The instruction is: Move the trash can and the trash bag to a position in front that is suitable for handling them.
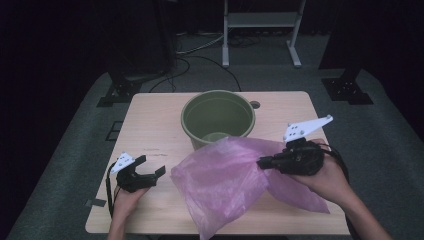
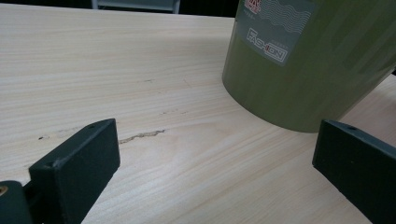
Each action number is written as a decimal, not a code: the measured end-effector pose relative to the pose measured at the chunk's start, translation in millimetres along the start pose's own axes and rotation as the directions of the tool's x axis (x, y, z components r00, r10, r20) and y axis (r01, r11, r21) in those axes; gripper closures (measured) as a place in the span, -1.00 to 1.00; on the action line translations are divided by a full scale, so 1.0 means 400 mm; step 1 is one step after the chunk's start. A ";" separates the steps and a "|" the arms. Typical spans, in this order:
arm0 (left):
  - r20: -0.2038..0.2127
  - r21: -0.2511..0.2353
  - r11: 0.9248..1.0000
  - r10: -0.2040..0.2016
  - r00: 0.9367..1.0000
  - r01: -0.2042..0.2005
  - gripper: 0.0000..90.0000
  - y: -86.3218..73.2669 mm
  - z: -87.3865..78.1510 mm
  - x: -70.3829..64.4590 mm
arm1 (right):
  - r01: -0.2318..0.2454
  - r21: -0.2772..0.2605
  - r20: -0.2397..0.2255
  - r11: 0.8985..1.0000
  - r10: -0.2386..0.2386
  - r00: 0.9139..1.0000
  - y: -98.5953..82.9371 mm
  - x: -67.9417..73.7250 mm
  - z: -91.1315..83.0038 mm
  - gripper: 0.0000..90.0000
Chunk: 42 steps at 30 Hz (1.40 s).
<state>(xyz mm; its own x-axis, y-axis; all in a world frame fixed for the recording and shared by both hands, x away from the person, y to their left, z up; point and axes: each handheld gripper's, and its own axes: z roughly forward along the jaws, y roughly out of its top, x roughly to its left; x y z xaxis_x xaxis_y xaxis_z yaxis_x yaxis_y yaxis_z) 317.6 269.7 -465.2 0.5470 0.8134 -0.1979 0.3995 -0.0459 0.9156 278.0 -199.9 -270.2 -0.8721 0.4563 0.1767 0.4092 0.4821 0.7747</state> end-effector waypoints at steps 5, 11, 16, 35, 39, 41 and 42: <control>-0.001 -0.002 1.000 -0.002 1.000 0.002 -1.00 0.001 -0.001 0.001 | 0.017 -0.040 0.012 0.999 -0.016 1.000 0.073 0.003 -0.027 1.00; -0.002 -0.009 1.000 -0.008 1.000 0.008 -1.00 0.001 -0.003 0.007 | 0.034 -0.074 -0.003 0.997 -0.034 0.999 0.158 0.007 -0.040 1.00; -0.004 0.001 1.000 -0.007 1.000 0.007 -1.00 -0.002 0.001 0.011 | 0.028 -0.112 -0.032 0.993 -0.031 0.999 0.236 0.005 -0.034 1.00; -0.006 -0.002 1.000 -0.007 1.000 0.007 -1.00 -0.002 -0.004 0.016 | 0.060 -0.141 -0.111 0.988 -0.076 0.991 0.500 -0.004 0.112 1.00; -0.009 -0.010 1.000 -0.015 1.000 0.015 -1.00 -0.001 -0.009 0.020 | 0.071 -0.133 -0.116 0.989 -0.087 0.989 0.543 0.003 0.151 1.00; -0.009 -0.009 1.000 -0.015 1.000 0.014 -1.00 -0.001 -0.011 0.021 | 0.073 -0.135 -0.124 0.988 -0.090 0.988 0.558 0.003 0.169 1.00; -0.008 -0.009 1.000 -0.015 1.000 0.015 -1.00 -0.001 -0.012 0.021 | 0.072 -0.136 -0.126 0.988 -0.089 0.988 0.564 0.001 0.178 1.00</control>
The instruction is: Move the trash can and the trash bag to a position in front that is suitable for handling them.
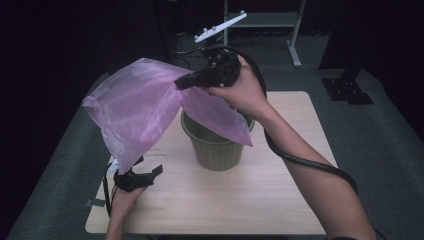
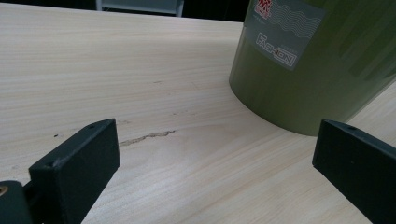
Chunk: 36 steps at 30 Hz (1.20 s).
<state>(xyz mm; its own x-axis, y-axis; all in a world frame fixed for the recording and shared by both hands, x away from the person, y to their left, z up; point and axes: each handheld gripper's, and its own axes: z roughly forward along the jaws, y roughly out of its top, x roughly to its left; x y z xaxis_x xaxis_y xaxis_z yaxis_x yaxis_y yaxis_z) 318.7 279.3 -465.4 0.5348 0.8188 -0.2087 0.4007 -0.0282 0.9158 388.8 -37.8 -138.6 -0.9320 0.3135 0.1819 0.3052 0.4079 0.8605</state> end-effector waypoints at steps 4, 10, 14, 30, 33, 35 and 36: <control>-0.001 -0.011 1.000 -0.002 1.000 0.002 -1.00 -0.001 0.003 -0.001 | -0.014 -0.012 -0.001 1.000 0.014 1.000 0.007 -0.025 0.027 1.00; 0.003 -0.006 1.000 0.003 1.000 -0.003 -1.00 -0.001 0.006 -0.002 | -0.066 -0.052 0.014 0.996 0.067 0.998 -0.021 -0.099 0.055 1.00; 0.004 0.000 1.000 0.003 1.000 -0.003 -1.00 -0.001 0.008 -0.003 | -0.113 -0.062 0.038 0.992 0.115 0.993 -0.055 -0.150 0.076 1.00; 0.013 0.006 1.000 0.002 1.000 -0.002 -1.00 -0.002 0.019 -0.009 | -0.177 -0.077 0.072 0.981 0.183 0.980 -0.173 -0.219 0.090 1.00; 0.014 0.004 1.000 0.002 1.000 -0.002 -1.00 -0.002 0.018 -0.009 | -0.182 -0.069 0.074 0.981 0.187 0.980 -0.188 -0.223 0.098 1.00; 0.012 0.004 1.000 0.000 1.000 0.000 -1.00 -0.002 0.017 -0.008 | -0.185 -0.061 0.073 0.981 0.190 0.979 -0.197 -0.225 0.101 1.00; 0.012 0.004 1.000 0.001 1.000 -0.001 -1.00 -0.002 0.017 -0.007 | -0.186 -0.054 0.073 0.981 0.189 0.979 -0.202 -0.225 0.102 1.00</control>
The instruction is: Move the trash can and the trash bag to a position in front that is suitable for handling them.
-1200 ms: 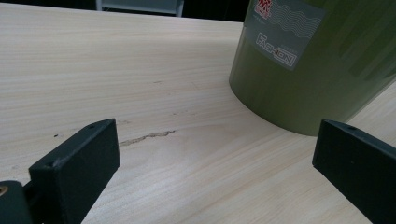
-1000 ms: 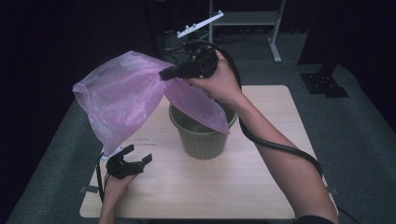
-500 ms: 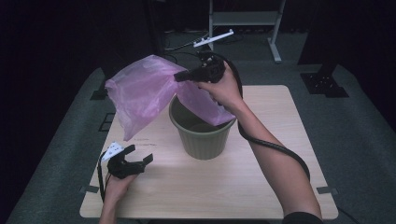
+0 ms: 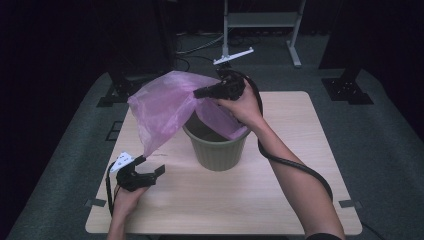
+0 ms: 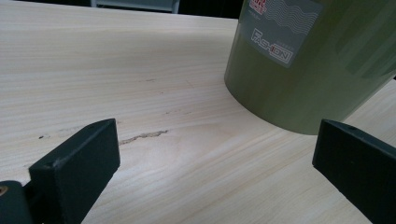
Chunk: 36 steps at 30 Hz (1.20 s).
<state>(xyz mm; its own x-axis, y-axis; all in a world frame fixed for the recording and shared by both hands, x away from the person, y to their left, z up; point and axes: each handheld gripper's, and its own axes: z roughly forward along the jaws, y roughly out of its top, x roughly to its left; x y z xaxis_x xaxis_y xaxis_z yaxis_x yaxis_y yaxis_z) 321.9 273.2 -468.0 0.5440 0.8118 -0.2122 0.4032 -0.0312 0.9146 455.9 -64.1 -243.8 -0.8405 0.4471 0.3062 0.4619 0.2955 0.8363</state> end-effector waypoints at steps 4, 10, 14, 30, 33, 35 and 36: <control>0.001 0.000 1.000 -0.006 1.000 0.006 -1.00 -0.001 0.001 0.002 | 0.006 0.030 0.013 1.000 -0.007 1.000 -0.022 -0.005 -0.003 0.99; 0.002 0.002 1.000 -0.003 1.000 0.003 -1.00 -0.001 0.004 0.000 | 0.023 0.079 0.040 0.997 -0.026 0.999 -0.049 -0.012 -0.013 0.97; 0.003 0.010 1.000 0.000 1.000 -0.001 -1.00 -0.002 0.005 -0.003 | 0.040 0.107 0.051 0.993 -0.046 0.998 -0.060 -0.009 -0.021 0.89; 0.007 0.008 1.000 -0.003 1.000 0.003 -1.00 -0.004 0.008 -0.005 | 0.068 0.167 0.060 0.984 -0.079 0.995 -0.092 -0.010 -0.061 0.57; 0.003 0.008 1.000 -0.003 1.000 0.003 -1.00 -0.003 0.007 -0.003 | 0.114 0.171 0.049 0.979 -0.124 0.991 -0.076 0.002 -0.049 0.44; 0.004 0.005 1.000 -0.006 1.000 0.006 -1.00 -0.004 0.005 -0.001 | 0.141 0.171 0.041 0.975 -0.150 0.988 -0.064 0.010 -0.039 0.36; 0.003 0.004 1.000 -0.007 1.000 0.007 -1.00 -0.003 0.005 -0.001 | 0.153 0.171 0.032 0.973 -0.160 0.987 -0.058 0.014 -0.033 0.31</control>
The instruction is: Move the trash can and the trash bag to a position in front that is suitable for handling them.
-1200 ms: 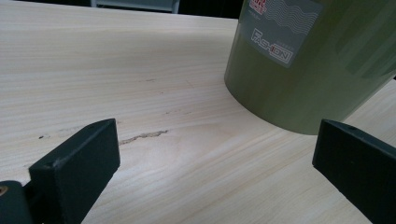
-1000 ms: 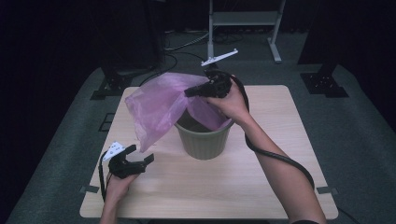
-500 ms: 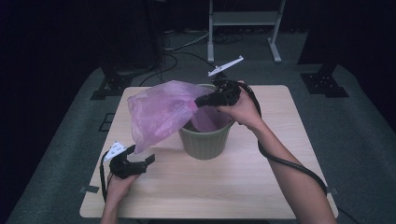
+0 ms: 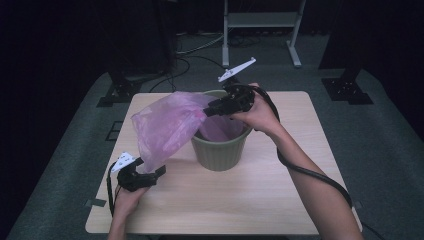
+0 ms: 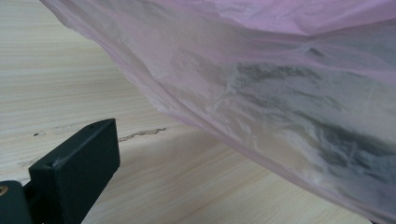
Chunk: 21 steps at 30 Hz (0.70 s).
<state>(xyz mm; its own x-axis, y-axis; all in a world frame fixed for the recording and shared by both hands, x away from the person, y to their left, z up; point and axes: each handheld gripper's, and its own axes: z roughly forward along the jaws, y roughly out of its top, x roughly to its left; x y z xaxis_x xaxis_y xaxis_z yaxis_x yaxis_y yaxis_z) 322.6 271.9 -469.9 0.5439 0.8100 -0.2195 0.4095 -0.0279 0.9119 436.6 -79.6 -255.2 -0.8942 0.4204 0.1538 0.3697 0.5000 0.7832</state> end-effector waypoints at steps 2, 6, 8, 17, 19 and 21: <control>0.000 -0.001 1.000 -0.001 1.000 0.001 -1.00 0.000 -0.001 0.001 | 0.038 0.004 -0.001 0.999 -0.038 0.999 0.015 0.009 0.011 0.22; -0.003 -0.005 1.000 -0.002 1.000 0.002 -1.00 0.002 -0.006 0.005 | 0.083 0.016 -0.009 0.996 -0.083 0.996 0.044 0.024 0.037 0.12; -0.006 -0.009 1.000 -0.005 1.000 0.005 -1.00 0.003 -0.009 0.007 | 0.103 0.030 -0.012 0.994 -0.102 0.995 0.059 0.030 0.054 0.08; -0.006 -0.027 1.000 -0.016 1.000 0.016 -1.00 0.006 -0.017 0.012 | 0.159 0.107 0.065 0.982 -0.166 0.984 0.087 0.030 0.114 0.22; -0.001 -0.033 0.999 -0.019 1.000 0.019 -1.00 0.008 -0.018 0.011 | 0.146 0.128 0.081 0.981 -0.157 0.984 0.085 0.026 0.121 0.55; 0.001 -0.035 0.999 -0.016 1.000 0.016 -1.00 0.010 -0.019 0.010 | 0.129 0.139 0.093 0.982 -0.143 0.985 0.079 0.022 0.124 0.85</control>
<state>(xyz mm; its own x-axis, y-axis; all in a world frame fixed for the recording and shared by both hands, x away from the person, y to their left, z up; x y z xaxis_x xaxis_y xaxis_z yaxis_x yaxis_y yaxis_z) 320.9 279.5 -464.4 0.5377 0.8100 -0.2341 0.3922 0.0055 0.9199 453.0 -22.6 -258.8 -0.9105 0.4132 -0.0166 0.2825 0.6507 0.7048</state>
